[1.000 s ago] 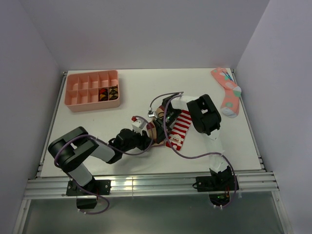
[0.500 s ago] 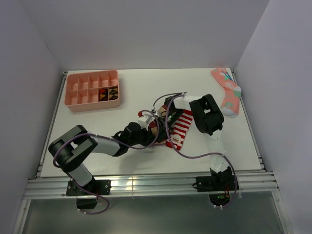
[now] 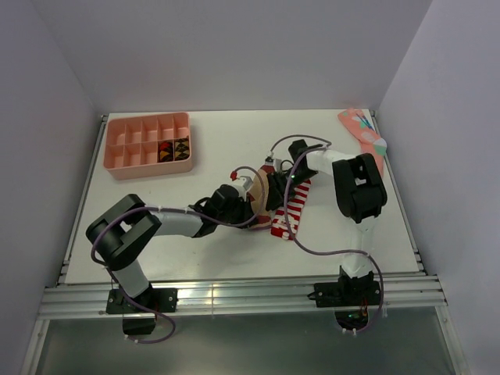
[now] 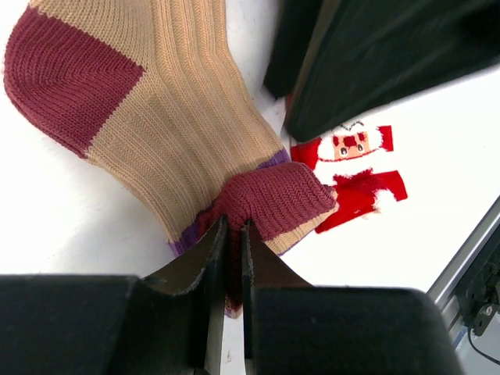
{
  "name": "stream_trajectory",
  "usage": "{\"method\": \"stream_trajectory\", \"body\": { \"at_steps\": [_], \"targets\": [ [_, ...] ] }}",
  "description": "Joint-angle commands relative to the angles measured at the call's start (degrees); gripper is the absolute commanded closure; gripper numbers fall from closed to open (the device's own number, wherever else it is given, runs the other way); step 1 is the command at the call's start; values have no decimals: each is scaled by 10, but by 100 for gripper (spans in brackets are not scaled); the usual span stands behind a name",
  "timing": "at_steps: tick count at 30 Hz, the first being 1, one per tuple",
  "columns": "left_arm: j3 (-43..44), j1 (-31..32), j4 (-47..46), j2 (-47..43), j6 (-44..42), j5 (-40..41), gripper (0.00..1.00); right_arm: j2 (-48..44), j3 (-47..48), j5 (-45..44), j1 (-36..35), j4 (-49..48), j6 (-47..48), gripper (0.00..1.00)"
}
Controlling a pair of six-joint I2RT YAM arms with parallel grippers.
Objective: Roll the socks
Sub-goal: Roll the sock at the center of the board.
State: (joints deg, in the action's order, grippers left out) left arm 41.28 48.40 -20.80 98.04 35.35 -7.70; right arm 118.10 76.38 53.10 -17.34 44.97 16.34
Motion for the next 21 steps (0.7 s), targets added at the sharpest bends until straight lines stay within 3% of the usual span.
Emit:
{"method": "stream_trajectory", "body": {
  "at_steps": [1, 12, 21],
  "targets": [
    [1, 7, 117, 31, 0, 9, 100, -35, -14, -9, 31, -18, 8, 50],
    [61, 6, 206, 48, -4, 16, 100, -63, -88, -128, 65, -65, -10, 53],
    [79, 2, 290, 37, 6, -27, 100, -115, -99, -136, 115, -43, 47, 54]
  ]
}}
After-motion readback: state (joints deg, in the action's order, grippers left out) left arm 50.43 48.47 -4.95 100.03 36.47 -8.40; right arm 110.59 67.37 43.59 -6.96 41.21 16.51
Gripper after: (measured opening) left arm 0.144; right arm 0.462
